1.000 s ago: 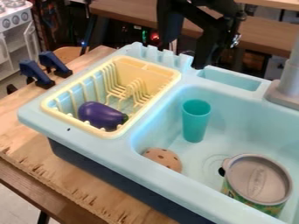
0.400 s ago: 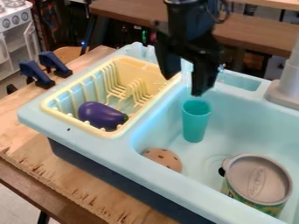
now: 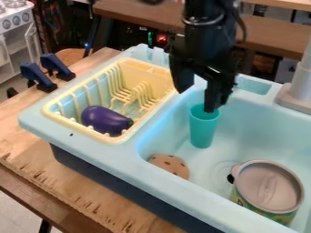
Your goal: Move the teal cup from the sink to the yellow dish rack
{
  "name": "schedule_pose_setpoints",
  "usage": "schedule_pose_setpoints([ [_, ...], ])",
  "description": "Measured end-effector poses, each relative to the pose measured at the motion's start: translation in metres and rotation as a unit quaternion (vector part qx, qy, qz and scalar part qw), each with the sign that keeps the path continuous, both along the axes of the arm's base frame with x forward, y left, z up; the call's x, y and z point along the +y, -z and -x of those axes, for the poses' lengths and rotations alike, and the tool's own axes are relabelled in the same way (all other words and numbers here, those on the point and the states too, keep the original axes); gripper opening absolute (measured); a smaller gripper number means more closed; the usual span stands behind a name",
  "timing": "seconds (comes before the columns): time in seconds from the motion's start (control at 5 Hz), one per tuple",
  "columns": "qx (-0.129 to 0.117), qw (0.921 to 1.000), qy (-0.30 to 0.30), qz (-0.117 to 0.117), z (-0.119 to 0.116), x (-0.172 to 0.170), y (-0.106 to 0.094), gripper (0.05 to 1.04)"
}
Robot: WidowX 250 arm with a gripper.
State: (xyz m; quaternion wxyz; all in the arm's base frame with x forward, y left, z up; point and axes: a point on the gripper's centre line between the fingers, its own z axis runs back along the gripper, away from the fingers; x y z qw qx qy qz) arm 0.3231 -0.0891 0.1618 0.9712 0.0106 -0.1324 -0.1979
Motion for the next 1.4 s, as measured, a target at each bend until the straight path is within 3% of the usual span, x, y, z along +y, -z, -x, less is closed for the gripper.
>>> schedule_pose_setpoints([
  [0.2, 0.005, 0.9999, 0.007, 0.006, -0.003, -0.013, 0.005, 1.002],
  [0.4, 0.0, 0.9988, -0.01, 0.048, -0.008, -0.013, 0.009, 1.002],
  [0.8, 0.027, 0.999, -0.017, 0.032, -0.007, -0.017, 0.027, 1.002],
  [1.2, 0.035, 0.9987, -0.021, 0.03, -0.007, -0.022, 0.036, 0.963],
  [1.4, 0.036, 0.9986, -0.025, 0.029, -0.009, -0.022, 0.041, 0.711],
])
